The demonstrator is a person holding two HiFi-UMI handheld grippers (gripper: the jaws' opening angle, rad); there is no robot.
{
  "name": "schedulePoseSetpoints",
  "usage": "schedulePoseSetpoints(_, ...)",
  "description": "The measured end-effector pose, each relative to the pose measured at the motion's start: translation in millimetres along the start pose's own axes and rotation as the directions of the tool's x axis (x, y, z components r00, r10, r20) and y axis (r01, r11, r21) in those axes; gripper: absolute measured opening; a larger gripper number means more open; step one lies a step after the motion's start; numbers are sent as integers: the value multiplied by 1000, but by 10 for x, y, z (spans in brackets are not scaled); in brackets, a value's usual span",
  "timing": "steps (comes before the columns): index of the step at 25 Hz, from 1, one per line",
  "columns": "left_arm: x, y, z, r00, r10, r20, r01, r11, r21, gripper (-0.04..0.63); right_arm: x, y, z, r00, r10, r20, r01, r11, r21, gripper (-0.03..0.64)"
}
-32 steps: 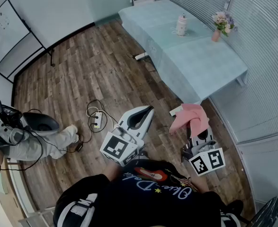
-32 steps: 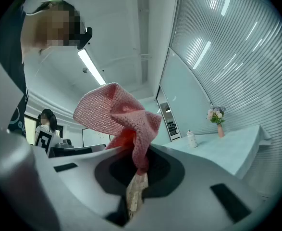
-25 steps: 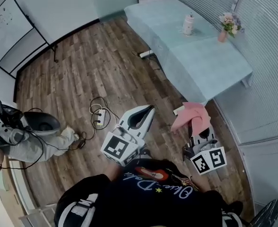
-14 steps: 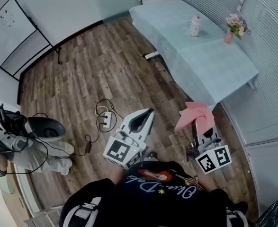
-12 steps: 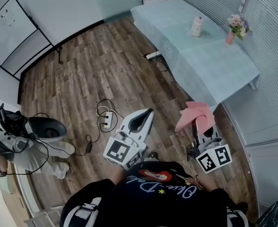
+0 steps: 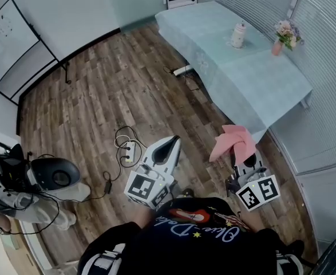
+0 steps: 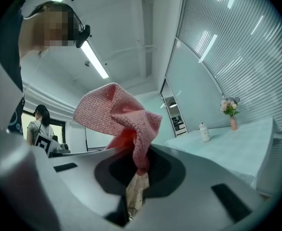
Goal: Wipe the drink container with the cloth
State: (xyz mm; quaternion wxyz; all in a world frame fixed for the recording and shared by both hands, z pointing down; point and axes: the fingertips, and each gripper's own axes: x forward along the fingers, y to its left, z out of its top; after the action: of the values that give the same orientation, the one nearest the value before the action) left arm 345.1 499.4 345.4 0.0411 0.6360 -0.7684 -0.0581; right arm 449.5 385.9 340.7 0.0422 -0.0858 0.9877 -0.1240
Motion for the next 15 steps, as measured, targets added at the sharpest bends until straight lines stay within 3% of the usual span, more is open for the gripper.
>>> schedulePoseSetpoints(7, -104, -185, 56, 997, -78, -22, 77, 997, -26, 5, -299, 64, 40, 994, -101, -42, 100, 995, -16, 12)
schedulePoseSetpoints(15, 465, 181, -113, 999, -23, -46, 23, 1000, 5, 5, 280, -504, -136, 997, -64, -50, 65, 998, 20, 12)
